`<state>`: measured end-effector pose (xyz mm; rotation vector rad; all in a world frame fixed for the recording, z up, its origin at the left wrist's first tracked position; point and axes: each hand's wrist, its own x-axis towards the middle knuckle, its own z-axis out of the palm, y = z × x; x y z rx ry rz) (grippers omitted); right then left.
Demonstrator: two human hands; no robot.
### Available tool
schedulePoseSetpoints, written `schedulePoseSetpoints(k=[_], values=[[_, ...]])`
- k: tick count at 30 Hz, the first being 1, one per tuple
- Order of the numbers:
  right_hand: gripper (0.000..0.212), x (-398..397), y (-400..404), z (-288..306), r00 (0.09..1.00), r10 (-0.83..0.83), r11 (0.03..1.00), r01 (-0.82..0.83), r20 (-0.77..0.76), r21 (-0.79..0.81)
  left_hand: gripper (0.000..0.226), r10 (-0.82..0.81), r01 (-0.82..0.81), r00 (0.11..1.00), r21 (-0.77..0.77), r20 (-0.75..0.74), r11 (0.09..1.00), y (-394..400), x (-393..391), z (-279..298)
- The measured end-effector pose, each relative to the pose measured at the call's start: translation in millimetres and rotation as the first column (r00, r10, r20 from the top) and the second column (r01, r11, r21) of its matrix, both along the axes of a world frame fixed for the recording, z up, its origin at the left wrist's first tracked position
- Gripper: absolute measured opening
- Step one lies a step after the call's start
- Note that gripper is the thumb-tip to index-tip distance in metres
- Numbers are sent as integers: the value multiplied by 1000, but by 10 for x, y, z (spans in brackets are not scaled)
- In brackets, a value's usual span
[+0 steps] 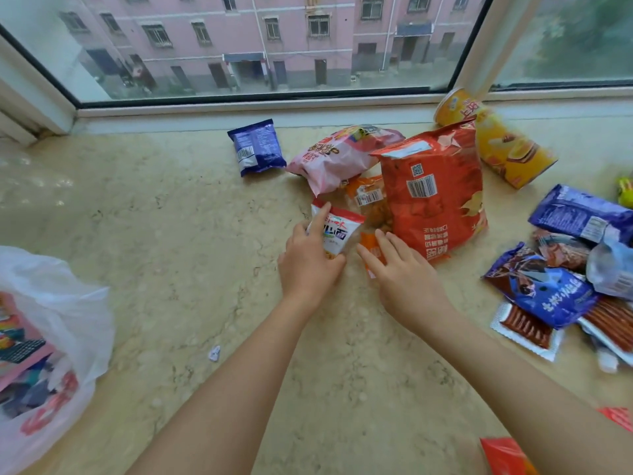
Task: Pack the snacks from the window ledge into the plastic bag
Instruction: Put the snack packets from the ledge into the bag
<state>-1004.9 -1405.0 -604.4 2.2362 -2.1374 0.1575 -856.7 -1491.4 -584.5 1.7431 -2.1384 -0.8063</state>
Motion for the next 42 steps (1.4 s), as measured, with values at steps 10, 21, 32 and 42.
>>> schedulePoseSetpoints(k=[10, 21, 32, 42], values=[[24, 68, -103, -147, 997, 17, 999, -19, -74, -31, 84, 120, -118, 988, 21, -96, 993, 172, 478, -1], [24, 788, 502, 204, 944, 324, 885, -279, 62, -373, 83, 168, -171, 981, -21, -99, 985, 410, 1331, 195], [74, 1432, 753, 259, 763, -282, 952, 296, 582, 73, 83, 141, -141, 990, 29, -24, 990, 710, 2158, 107], [102, 1602, 397, 359, 28, -617, 774, 203, 787, 600, 83, 113, -95, 987, 144, -116, 985, 870, 2314, 30]])
